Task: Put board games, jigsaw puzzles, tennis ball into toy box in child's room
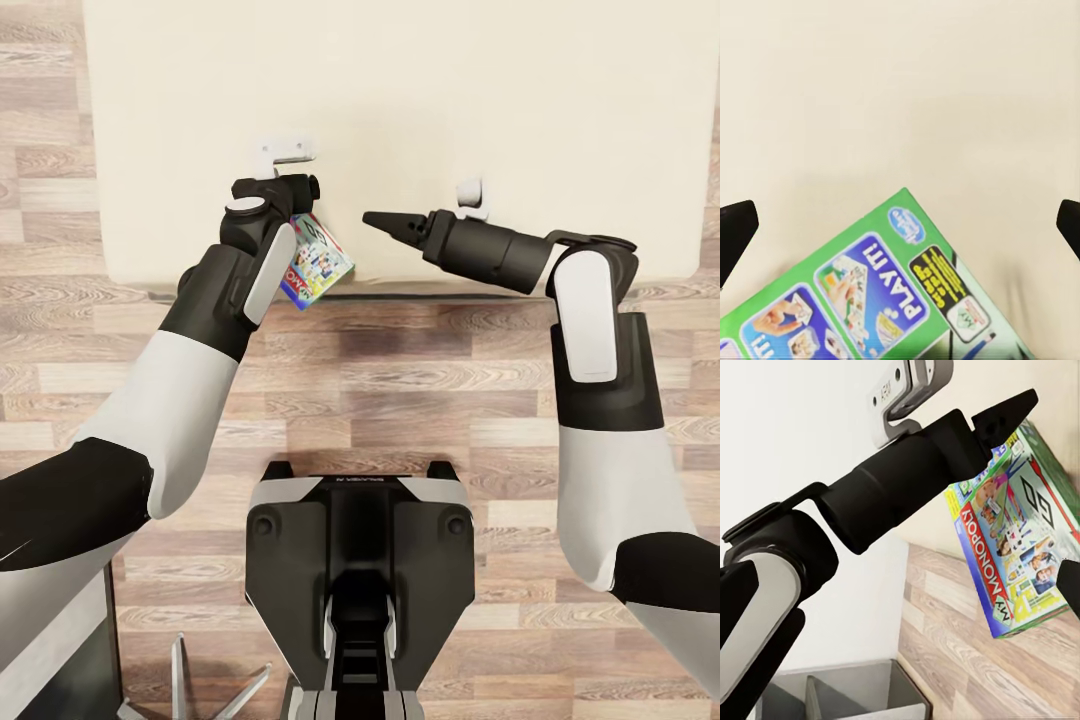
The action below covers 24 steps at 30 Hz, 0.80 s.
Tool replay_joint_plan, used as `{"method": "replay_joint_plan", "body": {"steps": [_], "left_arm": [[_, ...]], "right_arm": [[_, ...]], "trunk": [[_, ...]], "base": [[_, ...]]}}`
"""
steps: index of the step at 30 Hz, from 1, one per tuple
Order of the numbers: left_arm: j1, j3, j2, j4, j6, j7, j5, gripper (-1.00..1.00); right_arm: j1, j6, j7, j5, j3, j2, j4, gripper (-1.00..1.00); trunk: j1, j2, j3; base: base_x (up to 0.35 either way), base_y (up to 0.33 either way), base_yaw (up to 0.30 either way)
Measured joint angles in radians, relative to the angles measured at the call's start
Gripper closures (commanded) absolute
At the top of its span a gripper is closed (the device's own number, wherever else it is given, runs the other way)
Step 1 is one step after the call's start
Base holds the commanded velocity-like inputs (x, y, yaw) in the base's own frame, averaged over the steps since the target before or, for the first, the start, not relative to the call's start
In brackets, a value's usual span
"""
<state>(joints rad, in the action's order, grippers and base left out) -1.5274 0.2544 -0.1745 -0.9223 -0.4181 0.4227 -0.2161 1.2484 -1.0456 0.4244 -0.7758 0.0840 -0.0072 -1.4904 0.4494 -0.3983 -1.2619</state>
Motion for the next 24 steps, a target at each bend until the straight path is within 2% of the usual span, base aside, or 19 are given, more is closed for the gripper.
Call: {"method": "replay_joint_plan", "body": {"steps": [24], "left_arm": [[0.000,0.000,0.000,0.001,0.003,0.001,0.005,-1.00]], "right_arm": [[0.000,0.000,0.000,-0.001,0.001,0.000,0.005,-1.00]], "trunk": [[0.000,0.000,-0.025]], "base": [[0.000,0.000,0.000]]}}
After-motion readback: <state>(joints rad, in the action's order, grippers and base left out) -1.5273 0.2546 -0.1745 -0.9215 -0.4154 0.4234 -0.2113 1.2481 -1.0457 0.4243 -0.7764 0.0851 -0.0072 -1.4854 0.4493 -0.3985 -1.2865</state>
